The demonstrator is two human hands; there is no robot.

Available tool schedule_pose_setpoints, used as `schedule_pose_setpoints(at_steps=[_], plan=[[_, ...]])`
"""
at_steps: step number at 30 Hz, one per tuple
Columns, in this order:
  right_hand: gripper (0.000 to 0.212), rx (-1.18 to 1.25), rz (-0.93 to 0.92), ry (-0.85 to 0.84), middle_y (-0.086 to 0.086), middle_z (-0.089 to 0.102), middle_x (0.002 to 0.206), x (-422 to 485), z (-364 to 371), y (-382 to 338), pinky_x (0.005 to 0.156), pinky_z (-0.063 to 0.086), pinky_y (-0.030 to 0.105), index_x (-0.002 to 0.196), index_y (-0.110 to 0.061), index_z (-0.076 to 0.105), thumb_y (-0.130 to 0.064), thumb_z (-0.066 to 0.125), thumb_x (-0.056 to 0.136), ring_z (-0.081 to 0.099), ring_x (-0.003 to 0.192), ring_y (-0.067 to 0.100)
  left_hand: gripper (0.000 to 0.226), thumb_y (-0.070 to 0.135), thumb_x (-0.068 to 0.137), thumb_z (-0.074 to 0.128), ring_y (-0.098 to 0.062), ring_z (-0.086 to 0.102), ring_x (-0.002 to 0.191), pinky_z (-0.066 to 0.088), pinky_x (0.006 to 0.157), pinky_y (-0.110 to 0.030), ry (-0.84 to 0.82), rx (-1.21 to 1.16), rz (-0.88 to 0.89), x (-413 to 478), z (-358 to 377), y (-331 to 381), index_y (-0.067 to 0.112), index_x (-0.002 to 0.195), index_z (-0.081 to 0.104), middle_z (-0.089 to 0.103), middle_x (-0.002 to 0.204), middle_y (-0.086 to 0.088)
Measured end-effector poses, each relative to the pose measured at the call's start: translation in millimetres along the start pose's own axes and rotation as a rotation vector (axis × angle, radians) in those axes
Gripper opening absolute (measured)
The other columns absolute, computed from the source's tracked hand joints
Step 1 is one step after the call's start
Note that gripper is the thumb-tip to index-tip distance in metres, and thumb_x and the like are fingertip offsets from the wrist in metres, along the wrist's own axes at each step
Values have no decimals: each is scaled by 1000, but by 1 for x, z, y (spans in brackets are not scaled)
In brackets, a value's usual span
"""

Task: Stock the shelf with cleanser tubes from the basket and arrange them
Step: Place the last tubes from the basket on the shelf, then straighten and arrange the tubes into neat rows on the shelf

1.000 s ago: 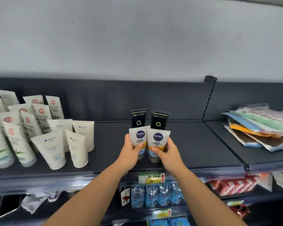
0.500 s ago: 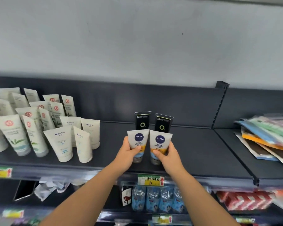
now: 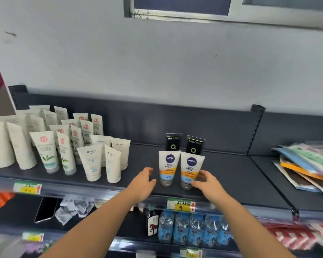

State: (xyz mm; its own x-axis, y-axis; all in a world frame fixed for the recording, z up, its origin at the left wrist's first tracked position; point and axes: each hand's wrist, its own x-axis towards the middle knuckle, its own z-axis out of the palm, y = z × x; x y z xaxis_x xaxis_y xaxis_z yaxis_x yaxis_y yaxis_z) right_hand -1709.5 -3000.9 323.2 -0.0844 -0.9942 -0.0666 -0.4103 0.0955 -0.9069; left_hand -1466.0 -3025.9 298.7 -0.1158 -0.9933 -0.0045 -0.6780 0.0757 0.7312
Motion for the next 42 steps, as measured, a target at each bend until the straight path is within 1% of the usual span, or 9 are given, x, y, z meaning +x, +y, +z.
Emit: schedule_pose_setpoints(at_steps=[10,14,20,26,29,33,36,39,42], plan=[[52,-203,38,177,6,55,137,-19,13,-9,96,45,36,138,-12,46,-11,62,89,53,122,23,52,32,101,36,-17,21,146,10,120,-36,-51,536,236,-36,-23,-37,20,151,26,29,157,1],[57,-212,97,436,13,50,143,-41,33,-17,100,41,41,145,-6,37,-14,58,92,49,127,33,59,34,99,40,-15,7,149,3,122,-39,-76,546,305,-61,-43,-65,23,154,19,17,161,4],[56,-126,190,621,23,55,131,-76,79,-24,77,40,38,145,-1,35,-13,55,95,55,110,40,63,33,98,44,-14,6,149,5,121,-40,-33,475,264,-93,-94,-111,22,154,17,13,161,4],[57,-187,206,414,18,58,129,-95,162,-39,85,48,42,140,-7,42,-22,59,87,57,110,40,65,36,98,45,-15,7,149,7,122,-40,6,442,174,-124,-158,-168,21,154,15,13,162,3],[41,-239,106,284,13,64,117,-108,213,-62,85,49,39,122,-12,54,-24,60,84,60,102,34,66,37,97,45,-16,10,149,10,121,-43,27,434,129,-140,-192,-198,21,154,15,15,161,3],[62,-309,-11,80,7,53,137,-123,277,-105,99,42,31,142,-14,41,-24,63,85,50,125,29,67,37,97,48,-19,17,147,16,120,-42,109,411,48,-164,-232,-229,19,153,17,20,159,0],[76,-415,-115,-74,5,37,152,-124,316,-133,112,35,37,150,-17,28,-34,62,84,37,137,25,68,37,96,49,-23,23,145,18,119,-41,151,404,-12,-177,-259,-246,17,153,19,23,158,-3],[79,-533,-227,-175,5,17,161,-118,346,-159,119,21,36,155,-14,14,-30,58,92,17,147,23,70,38,96,50,-21,21,146,18,119,-42,206,416,-65,-182,-282,-260,16,153,17,22,159,-3],[76,-554,-329,-244,5,15,161,-111,369,-181,120,16,35,154,-15,13,-27,57,93,10,149,22,71,36,97,51,-21,18,147,17,119,-37,255,386,-104,-182,-300,-264,15,154,15,19,160,-4]])
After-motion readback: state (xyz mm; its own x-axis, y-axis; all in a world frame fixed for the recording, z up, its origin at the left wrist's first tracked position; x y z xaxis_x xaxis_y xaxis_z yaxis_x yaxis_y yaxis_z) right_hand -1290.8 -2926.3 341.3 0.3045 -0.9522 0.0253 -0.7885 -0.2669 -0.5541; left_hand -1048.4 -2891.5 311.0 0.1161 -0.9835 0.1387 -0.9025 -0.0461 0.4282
